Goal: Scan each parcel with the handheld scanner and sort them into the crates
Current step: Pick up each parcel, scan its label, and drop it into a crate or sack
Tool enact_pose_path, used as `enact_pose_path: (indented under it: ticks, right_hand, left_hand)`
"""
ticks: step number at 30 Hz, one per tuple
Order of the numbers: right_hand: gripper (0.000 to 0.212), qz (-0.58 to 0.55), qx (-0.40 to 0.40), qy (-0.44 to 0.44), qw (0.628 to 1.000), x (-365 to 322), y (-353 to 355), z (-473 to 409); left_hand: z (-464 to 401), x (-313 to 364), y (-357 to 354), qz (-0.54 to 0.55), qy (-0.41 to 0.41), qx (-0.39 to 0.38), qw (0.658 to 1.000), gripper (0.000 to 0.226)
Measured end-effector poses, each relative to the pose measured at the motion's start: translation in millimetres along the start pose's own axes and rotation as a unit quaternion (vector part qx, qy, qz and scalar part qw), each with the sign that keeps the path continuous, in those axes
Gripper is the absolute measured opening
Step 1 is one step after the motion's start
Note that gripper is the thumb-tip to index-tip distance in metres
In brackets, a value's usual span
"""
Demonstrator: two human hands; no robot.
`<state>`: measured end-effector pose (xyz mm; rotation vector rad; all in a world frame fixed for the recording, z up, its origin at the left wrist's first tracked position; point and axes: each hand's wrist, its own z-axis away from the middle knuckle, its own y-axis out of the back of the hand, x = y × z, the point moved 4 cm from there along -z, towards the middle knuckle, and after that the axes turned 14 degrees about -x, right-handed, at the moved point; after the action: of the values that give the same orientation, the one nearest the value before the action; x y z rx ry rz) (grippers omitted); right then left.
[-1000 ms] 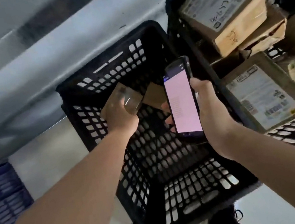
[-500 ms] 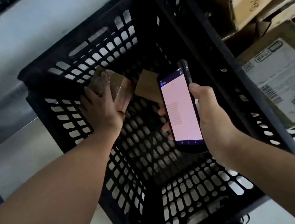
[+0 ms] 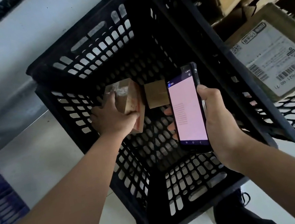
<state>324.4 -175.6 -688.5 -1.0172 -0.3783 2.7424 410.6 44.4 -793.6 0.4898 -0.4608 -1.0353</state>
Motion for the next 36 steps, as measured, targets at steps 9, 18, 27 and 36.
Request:
enact_pose_path:
  ticks: [9, 18, 27, 36]
  right_hand:
    - [0.048, -0.001, 0.012, -0.017, 1.000, 19, 8, 3]
    - [0.052, -0.015, 0.044, -0.020, 0.999, 18, -1, 1]
    - [0.054, -0.090, 0.066, -0.026, 0.993, -16, -47, 56]
    - [0.060, -0.113, 0.072, 0.005, 0.991, -123, -123, 204]
  left_hand:
    - [7, 39, 14, -0.223, -0.170, 0.140, 0.950, 0.032]
    - [-3, 42, 41, -0.171, 0.014, 0.002, 0.985, 0.075]
    - [71, 41, 93, 0.309, -0.111, -0.107, 0.939, 0.101]
    - [265, 37, 185, 0.324, -0.188, -0.273, 0.886, 0.124]
